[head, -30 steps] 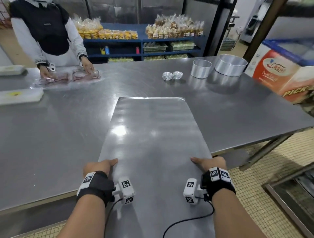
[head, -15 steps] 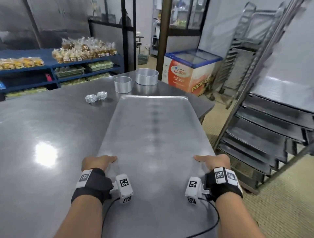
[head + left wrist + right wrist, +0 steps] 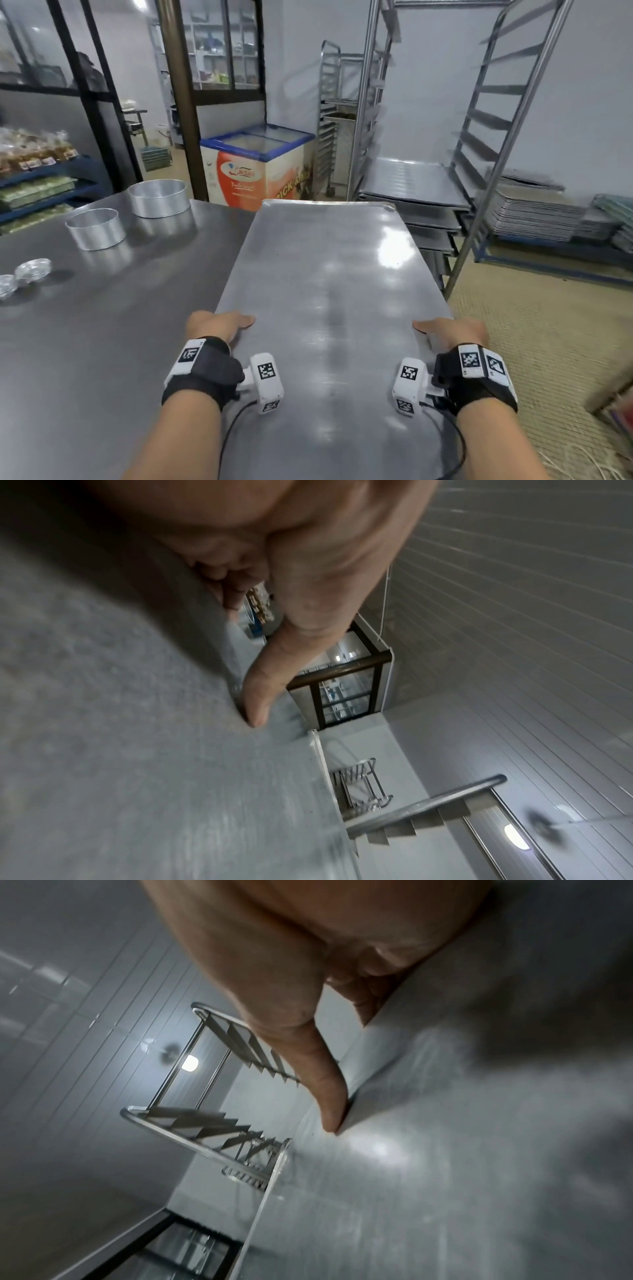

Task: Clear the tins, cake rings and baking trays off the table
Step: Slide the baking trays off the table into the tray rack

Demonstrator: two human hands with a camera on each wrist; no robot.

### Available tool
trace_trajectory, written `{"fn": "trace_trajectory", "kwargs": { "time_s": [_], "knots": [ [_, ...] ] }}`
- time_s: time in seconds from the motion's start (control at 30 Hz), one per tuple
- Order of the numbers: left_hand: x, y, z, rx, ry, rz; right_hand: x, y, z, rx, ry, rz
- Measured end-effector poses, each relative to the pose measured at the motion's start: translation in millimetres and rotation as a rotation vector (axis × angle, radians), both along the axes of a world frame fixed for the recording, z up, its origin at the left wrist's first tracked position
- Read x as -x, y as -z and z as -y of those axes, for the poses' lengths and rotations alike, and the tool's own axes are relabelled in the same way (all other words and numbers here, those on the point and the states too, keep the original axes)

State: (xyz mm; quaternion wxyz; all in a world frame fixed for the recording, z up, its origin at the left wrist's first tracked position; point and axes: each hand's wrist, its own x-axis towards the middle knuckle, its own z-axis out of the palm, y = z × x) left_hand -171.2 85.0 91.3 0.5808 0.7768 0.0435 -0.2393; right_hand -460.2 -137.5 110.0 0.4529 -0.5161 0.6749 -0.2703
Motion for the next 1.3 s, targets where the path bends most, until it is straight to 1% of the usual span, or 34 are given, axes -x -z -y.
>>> {"fn": "trace_trajectory", "kwargs": {
  "time_s": [0.27,0.43,0.6,0.67,0.8,0.97,1.1,1.3],
  "knots": [
    [38.3,-16.1,116.2,0.001,0.145,0.064,64.5,-15.9,67.8,-0.003,0.170,0.012],
    [51.6,-20.7,177.3,-0.016,0.204,0.093,88.2,-22.1,108.9,0.003,0.231,0.024],
    [58.3,-22.1,228.3,-0.032,0.211,0.097,101.1,-27.8,154.0,0.030,0.254,0.039],
    [55.5,-21.0,249.8,-0.040,0.220,0.105,100.0,-31.5,171.0,0.048,0.251,0.045],
    [52.4,-31.9,281.7,-0.057,0.250,0.108,94.4,-38.9,206.6,0.067,0.242,0.042],
    [30.9,-39.2,324.6,-0.081,0.282,0.147,80.1,-40.6,247.5,0.056,0.239,0.072],
    [10.2,-45.7,362.5,-0.091,0.297,0.188,60.2,-41.7,284.8,0.058,0.232,0.060],
    [-32.7,-40.9,422.4,-0.090,0.346,0.181,17.8,-43.4,338.4,0.043,0.257,0.072]
  ]
}}
